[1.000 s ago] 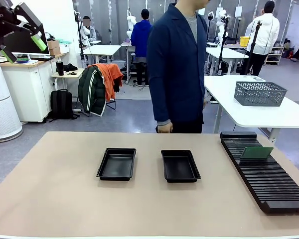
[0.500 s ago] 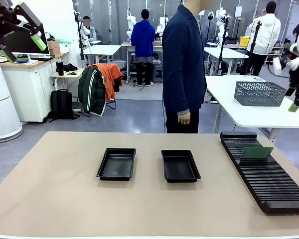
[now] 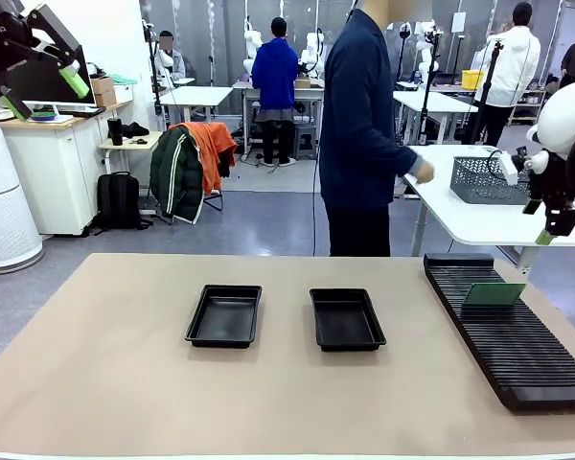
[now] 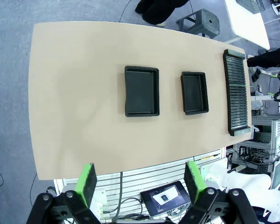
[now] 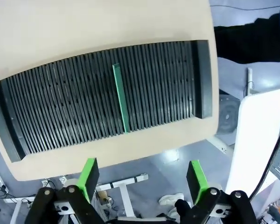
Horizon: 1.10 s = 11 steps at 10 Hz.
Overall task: Inspect and transfer BCBs to ESD trays.
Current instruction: Pick up the Blank PCB from the PCB Rack and place it in the left ESD tray.
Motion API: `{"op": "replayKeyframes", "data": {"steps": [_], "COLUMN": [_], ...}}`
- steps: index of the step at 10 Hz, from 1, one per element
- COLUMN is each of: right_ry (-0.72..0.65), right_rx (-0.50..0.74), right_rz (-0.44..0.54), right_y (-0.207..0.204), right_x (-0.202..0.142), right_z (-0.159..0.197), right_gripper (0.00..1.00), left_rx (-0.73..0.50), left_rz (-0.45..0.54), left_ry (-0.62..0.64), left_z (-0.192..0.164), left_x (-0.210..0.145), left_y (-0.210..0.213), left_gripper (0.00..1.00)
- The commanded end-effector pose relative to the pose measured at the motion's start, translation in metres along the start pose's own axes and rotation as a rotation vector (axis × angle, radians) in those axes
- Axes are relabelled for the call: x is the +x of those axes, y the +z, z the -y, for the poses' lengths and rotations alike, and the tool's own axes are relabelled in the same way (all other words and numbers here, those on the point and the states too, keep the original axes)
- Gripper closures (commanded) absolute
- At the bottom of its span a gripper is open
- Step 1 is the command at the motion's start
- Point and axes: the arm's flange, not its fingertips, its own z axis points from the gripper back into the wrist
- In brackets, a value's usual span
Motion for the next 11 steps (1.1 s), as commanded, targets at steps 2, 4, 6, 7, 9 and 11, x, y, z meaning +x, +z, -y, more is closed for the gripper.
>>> {"op": "replayKeyframes", "data": {"steps": [2,4,6,7,9,11], "right_ry": [0.03,0.05,0.057,0.062,0.057,0.076], "right_rx": [0.012,0.026,0.051,0.063,0.082,0.103], "right_rz": [-0.024,-0.03,-0.02,-0.003,0.017,0.061], "right_y": [-0.035,-0.061,-0.081,-0.089,-0.106,-0.117], "right_x": [0.002,0.003,0.005,0.007,0.007,0.006], "right_z": [-0.005,-0.01,-0.013,-0.016,-0.018,-0.02], "right_gripper": [0.0,0.0,0.0,0.0,0.0,0.0], "left_rx": [0.012,0.012,0.012,0.012,0.012,0.012], "left_rz": [0.0,0.0,0.0,0.0,0.0,0.0], "left_ry": [-0.004,-0.004,-0.004,-0.004,-0.004,-0.004], "left_z": [-0.001,-0.001,-0.001,-0.001,-0.001,-0.001], "left_x": [-0.001,-0.001,-0.001,-0.001,-0.001,-0.001], "left_y": [0.0,0.0,0.0,0.0,0.0,0.0], "left_gripper": [0.0,0.0,0.0,0.0,0.0,0.0]}}
